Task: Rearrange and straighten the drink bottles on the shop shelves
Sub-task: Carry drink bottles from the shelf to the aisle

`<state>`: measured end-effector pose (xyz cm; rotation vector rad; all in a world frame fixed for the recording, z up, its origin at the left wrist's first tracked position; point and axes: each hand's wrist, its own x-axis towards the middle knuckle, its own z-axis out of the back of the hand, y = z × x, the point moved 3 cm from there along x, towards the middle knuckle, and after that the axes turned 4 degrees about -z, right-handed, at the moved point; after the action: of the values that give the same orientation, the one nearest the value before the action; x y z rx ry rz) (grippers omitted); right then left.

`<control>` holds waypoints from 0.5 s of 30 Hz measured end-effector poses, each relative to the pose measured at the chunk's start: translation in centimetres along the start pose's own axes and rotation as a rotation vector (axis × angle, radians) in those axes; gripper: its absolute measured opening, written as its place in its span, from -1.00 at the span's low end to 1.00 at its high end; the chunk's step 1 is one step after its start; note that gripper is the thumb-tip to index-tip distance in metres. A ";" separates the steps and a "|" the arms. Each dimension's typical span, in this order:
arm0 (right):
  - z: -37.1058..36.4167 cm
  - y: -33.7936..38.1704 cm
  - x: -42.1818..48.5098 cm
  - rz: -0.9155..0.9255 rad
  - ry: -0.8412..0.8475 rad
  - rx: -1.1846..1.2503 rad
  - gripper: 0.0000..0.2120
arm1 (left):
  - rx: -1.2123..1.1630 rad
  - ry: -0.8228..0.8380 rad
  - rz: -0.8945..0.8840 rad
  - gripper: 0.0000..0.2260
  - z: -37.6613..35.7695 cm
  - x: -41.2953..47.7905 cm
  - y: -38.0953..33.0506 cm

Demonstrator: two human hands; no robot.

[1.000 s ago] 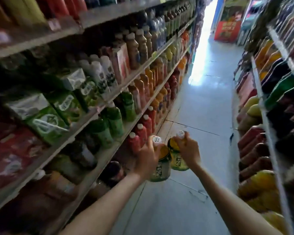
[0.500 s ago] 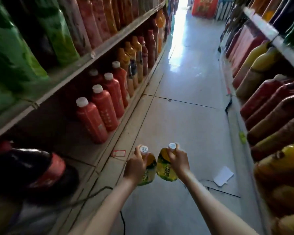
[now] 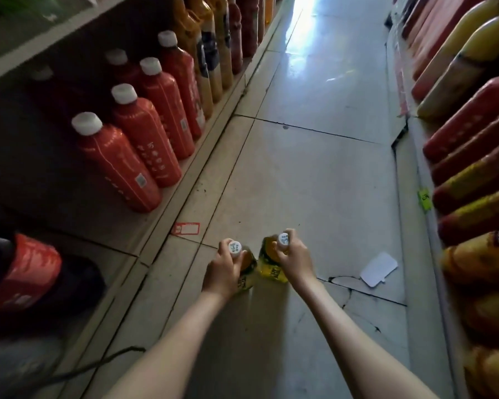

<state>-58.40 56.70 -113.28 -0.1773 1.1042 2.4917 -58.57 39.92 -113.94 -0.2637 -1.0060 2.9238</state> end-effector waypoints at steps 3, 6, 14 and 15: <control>0.2 1.1 -1.1 -0.104 0.134 -0.136 -0.56 | 0.059 0.100 0.090 -0.63 1.3 -0.3 -1.0; 2.3 4.8 -3.5 -0.125 0.195 -0.335 -0.39 | 0.163 0.249 0.222 -0.51 4.4 -1.1 -3.6; 14.8 22.0 -11.9 -0.053 0.345 -0.250 -0.73 | 0.048 0.298 0.278 -0.76 21.3 -4.7 -17.7; 16.7 24.5 -13.1 -0.039 0.357 -0.249 -0.74 | 0.056 0.290 0.270 -0.77 24.0 -5.3 -19.3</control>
<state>-55.84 50.06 -81.62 -0.7319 0.8991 2.6188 -57.87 40.10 -82.72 -0.8553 -0.9058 3.0108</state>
